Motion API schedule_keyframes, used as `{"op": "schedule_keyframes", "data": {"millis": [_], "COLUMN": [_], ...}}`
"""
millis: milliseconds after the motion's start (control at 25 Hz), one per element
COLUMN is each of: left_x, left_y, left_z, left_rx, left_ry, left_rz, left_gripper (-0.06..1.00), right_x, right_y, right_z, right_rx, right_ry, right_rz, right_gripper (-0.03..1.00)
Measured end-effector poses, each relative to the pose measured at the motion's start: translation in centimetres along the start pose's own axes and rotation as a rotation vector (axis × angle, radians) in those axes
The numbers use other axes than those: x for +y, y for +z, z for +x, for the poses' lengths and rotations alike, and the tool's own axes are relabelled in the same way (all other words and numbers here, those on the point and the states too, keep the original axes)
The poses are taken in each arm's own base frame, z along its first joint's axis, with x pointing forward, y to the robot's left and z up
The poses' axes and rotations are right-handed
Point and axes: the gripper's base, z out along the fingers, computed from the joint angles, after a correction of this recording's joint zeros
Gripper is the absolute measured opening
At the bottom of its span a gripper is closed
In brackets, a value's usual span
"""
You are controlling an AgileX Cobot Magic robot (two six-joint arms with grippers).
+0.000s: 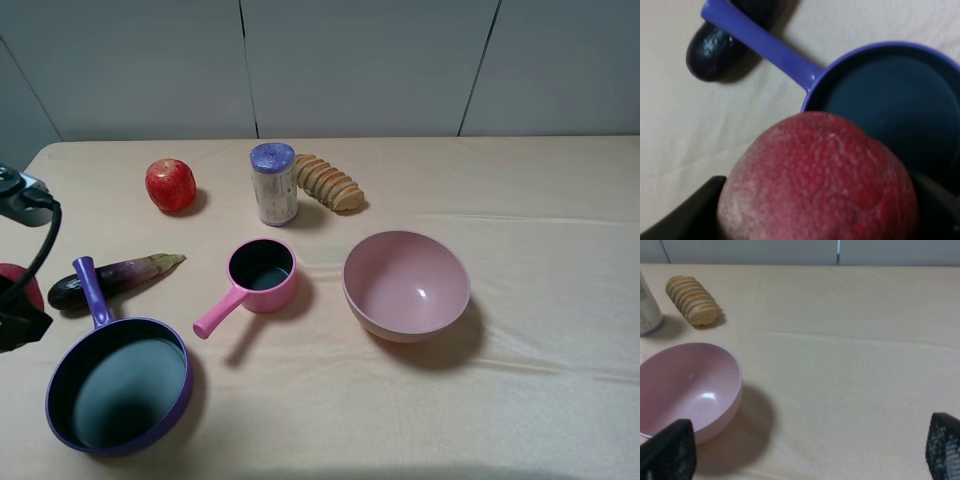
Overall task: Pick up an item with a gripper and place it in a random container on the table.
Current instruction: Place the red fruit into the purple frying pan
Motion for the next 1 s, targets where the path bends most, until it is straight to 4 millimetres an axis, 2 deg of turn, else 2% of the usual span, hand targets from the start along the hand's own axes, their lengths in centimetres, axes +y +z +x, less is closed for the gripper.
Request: {"op": "schedule_keyframes", "data": {"millis": [640, 1000], "left_x": [-0.9, -1.9], "left_y": [4.1, 6.0], "left_z": [-1.4, -2.3], "left_rx": [0.186, 0.200], "left_ry": [0.061, 0.122], "left_rz": [-0.017, 0.043], "left_gripper": [0.69, 0.69], "right_x": [0.0, 0.0], "right_y": [0.0, 0.0], "right_z": [0.0, 0.0], "right_rx": [0.000, 0.000], "right_ry": [0.000, 0.000], "right_rz": [0.000, 0.000], "right_gripper": [0.69, 0.69]}}
